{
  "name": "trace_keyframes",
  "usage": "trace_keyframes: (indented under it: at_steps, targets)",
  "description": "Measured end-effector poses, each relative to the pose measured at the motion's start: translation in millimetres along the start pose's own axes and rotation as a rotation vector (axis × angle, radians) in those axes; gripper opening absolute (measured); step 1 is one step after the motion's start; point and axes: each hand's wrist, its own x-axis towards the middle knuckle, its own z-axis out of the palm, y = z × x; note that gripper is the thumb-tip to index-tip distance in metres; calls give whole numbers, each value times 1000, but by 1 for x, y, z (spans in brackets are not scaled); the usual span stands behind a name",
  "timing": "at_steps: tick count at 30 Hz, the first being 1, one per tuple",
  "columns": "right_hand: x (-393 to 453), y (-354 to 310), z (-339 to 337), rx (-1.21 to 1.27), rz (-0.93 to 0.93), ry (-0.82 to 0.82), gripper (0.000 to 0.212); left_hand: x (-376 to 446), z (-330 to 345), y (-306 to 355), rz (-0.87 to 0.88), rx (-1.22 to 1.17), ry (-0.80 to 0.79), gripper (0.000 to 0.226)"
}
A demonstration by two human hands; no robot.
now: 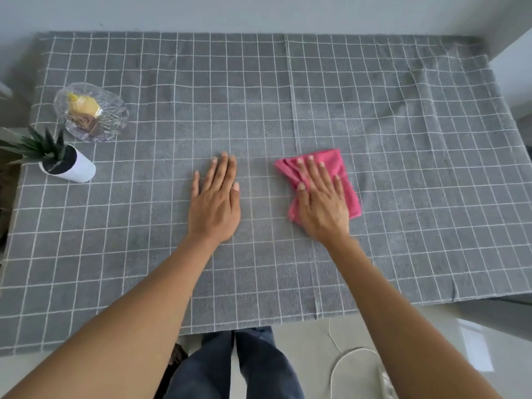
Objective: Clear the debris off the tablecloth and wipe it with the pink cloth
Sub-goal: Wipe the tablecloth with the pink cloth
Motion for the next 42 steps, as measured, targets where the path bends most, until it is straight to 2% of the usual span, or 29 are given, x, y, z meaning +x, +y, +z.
trace_keyframes:
  at_steps: [4, 10, 12, 16, 20, 27, 32, 38, 42]
  targets:
    - [6, 39, -16, -2, 220, 38, 49, 1, 1, -1, -1, 9, 6, 54]
    - [4, 11, -4, -9, 342, 67, 50, 0, 1, 0, -6, 16, 11, 53]
    - [0, -14, 3, -12, 283, 40, 50, 1, 1, 1, -11, 12, 10, 52]
    - [-14, -58, 22, 12, 1, -18, 55, 0, 2, 1, -7, 22, 19, 52]
    - [-9, -29, 16, 8, -39, -7, 54, 1, 1, 0, 5, 20, 14, 55]
    - [7, 34, -13, -16, 266, 45, 48, 0, 1, -1, -3, 15, 2, 55]
    - [15, 7, -8, 24, 415, 54, 50, 0, 2, 0, -10, 21, 7, 57]
    - [-6, -57, 22, -8, 55, -36, 52, 1, 1, 0, -7, 19, 8, 55]
    - [-13, -28, 14, 2, -66, -45, 54, 1, 0, 0, -2, 5, 0, 55]
